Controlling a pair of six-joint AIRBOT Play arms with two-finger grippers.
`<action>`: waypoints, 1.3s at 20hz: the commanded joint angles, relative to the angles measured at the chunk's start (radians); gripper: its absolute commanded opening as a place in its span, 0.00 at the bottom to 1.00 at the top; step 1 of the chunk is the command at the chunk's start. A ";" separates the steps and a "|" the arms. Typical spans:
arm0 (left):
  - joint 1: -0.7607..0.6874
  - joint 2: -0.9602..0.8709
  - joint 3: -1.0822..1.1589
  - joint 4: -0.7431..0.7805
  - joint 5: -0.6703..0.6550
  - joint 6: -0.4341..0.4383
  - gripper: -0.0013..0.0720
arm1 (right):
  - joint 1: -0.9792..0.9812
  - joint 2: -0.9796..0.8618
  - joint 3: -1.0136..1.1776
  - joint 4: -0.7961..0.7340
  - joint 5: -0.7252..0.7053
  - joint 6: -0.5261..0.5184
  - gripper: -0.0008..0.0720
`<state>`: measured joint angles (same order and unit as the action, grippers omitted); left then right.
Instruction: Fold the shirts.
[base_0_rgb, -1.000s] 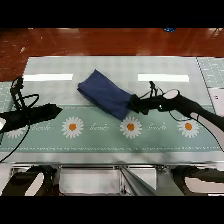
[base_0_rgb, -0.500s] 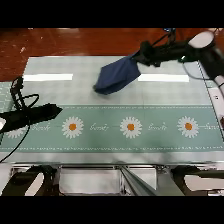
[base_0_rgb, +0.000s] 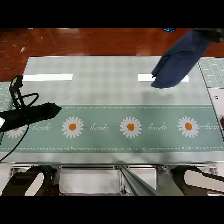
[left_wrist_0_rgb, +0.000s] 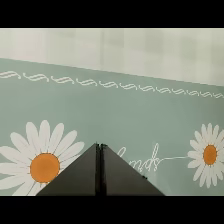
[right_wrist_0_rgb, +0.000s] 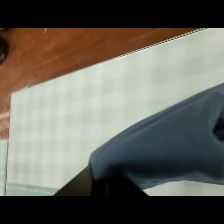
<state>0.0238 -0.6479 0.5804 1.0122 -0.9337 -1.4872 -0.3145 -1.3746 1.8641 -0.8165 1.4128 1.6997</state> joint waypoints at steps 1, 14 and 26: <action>0.000 0.001 0.011 -0.028 0.009 0.013 0.05 | -0.190 0.089 0.011 -0.024 0.165 0.030 0.04; 0.000 0.000 0.016 -0.090 0.191 0.013 0.05 | -0.763 0.457 -0.497 -0.659 0.444 -0.126 0.04; 0.000 -0.002 0.016 -0.090 0.200 0.013 0.05 | -0.927 0.544 -0.856 -1.106 0.320 0.046 0.57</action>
<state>0.0238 -0.6487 0.5957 0.9222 -0.7361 -1.4746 -1.2324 -0.8368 1.0588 -1.8072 1.7897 1.7027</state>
